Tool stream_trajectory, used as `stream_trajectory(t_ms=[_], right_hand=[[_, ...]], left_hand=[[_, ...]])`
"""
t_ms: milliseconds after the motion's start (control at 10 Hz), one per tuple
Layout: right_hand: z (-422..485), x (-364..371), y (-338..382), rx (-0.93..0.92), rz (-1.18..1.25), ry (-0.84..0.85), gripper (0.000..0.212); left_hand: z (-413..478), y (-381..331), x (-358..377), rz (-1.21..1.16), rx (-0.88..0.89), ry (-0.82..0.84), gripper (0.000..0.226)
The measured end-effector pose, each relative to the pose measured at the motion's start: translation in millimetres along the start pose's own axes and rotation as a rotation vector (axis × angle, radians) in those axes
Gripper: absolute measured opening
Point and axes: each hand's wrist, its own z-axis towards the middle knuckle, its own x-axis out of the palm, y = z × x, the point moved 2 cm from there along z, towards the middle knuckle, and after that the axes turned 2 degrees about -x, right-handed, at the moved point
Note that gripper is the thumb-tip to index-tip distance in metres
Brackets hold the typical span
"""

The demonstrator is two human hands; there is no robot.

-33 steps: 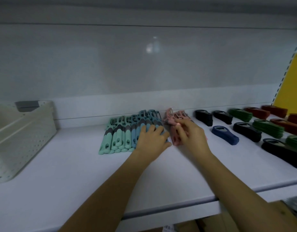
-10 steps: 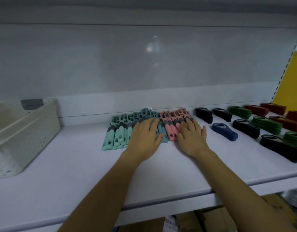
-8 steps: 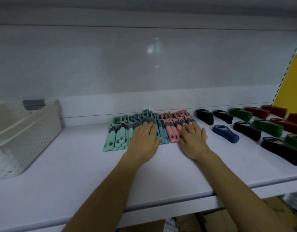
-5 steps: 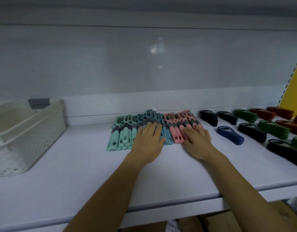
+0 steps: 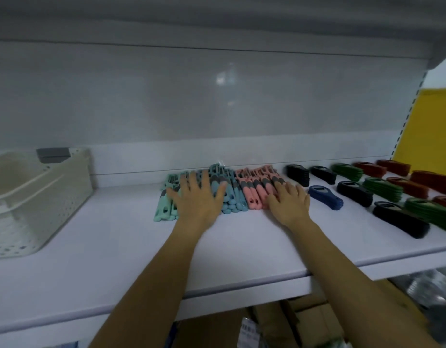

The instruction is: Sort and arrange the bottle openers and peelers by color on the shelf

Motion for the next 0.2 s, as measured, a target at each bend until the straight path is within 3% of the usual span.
stream_trajectory(t_ms=[100, 200], right_hand=[[0.5, 2.9, -1.7, 0.014, 0.028, 0.054, 0.052], [-4.7, 0.4, 2.5, 0.014, 0.025, 0.010, 0.054]], left_hand=[[-3.0, 18.1, 0.6, -0.124, -0.136, 0.128, 0.072], [-7.1, 23.2, 0.3, -0.135, -0.108, 0.148, 0.070]])
